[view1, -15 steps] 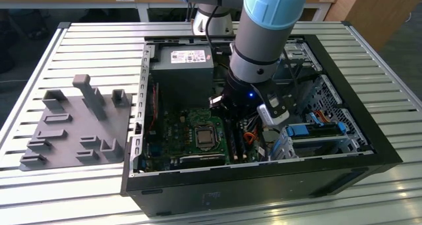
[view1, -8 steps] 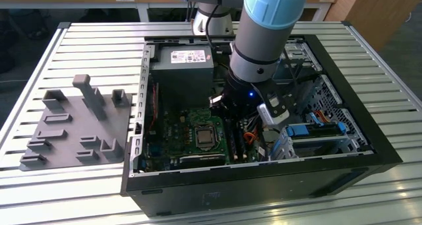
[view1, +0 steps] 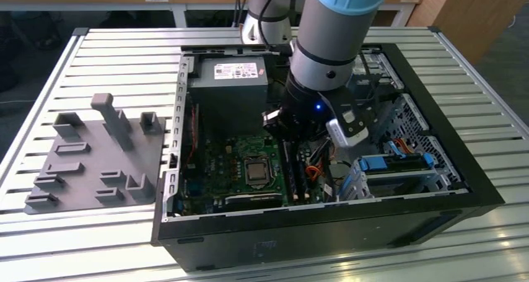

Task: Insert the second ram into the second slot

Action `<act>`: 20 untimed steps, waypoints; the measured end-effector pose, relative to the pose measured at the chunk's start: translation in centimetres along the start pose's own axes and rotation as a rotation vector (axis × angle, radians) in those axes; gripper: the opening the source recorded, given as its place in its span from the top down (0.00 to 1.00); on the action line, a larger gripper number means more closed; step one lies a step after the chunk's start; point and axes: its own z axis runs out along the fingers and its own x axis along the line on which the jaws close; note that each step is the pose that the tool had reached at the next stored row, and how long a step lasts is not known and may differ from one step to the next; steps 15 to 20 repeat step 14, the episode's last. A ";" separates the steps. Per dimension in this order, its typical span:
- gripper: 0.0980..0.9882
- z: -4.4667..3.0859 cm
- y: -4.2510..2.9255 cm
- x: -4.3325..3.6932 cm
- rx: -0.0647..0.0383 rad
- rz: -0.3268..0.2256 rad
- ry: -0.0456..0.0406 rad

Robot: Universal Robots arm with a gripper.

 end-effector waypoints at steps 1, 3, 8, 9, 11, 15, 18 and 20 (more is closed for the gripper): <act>0.99 -0.23 0.00 0.01 0.000 0.000 0.0000; 0.99 -0.59 0.01 0.03 0.000 0.000 0.0001; 0.99 -1.22 0.03 0.09 0.000 0.000 0.0000; 0.99 -1.22 0.03 0.09 0.000 0.000 -0.0001; 0.99 -1.24 0.03 0.10 0.000 0.000 0.0000; 0.99 -1.25 0.03 0.12 0.000 0.000 0.0000; 0.99 -1.25 0.03 0.12 0.000 0.000 0.0000; 0.99 -1.25 0.03 0.12 0.000 0.000 0.0000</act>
